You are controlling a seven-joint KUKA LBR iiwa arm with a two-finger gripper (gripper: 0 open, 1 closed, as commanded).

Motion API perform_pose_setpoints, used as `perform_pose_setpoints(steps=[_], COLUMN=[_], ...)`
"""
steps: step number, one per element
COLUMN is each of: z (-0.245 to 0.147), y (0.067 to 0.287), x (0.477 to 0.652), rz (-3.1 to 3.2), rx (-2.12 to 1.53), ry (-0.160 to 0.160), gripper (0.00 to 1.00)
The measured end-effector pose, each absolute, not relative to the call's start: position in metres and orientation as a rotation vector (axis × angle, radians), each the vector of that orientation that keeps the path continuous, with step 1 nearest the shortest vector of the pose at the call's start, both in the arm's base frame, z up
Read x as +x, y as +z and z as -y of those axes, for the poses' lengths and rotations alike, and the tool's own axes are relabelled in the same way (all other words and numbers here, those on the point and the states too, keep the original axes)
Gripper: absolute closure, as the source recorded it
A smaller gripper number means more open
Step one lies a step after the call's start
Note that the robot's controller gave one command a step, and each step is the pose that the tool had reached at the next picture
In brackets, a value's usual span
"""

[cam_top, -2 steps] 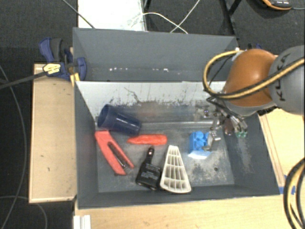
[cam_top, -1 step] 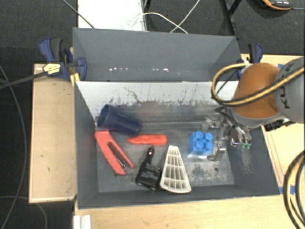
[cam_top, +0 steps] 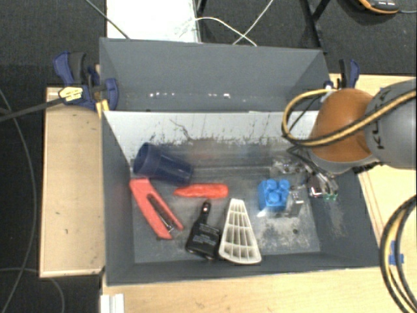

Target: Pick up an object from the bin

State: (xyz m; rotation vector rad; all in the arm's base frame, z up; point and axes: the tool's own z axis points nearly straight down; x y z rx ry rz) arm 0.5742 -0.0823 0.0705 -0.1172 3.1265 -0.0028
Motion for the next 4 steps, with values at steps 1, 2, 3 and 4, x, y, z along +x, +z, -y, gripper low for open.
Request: perform_pose_setpoints(steps=[1,2,3,4], z=[0.076,0.076,0.075,0.076], y=[0.071,0.071,0.096,0.137], x=[0.56,0.56,0.557,0.56], rz=[-3.134,-3.134,-3.143,-3.129], rx=[0.17,0.169,0.168,0.166], ry=[0.001,0.001,0.002,0.001], gripper=[1.0,1.0,1.0,1.0])
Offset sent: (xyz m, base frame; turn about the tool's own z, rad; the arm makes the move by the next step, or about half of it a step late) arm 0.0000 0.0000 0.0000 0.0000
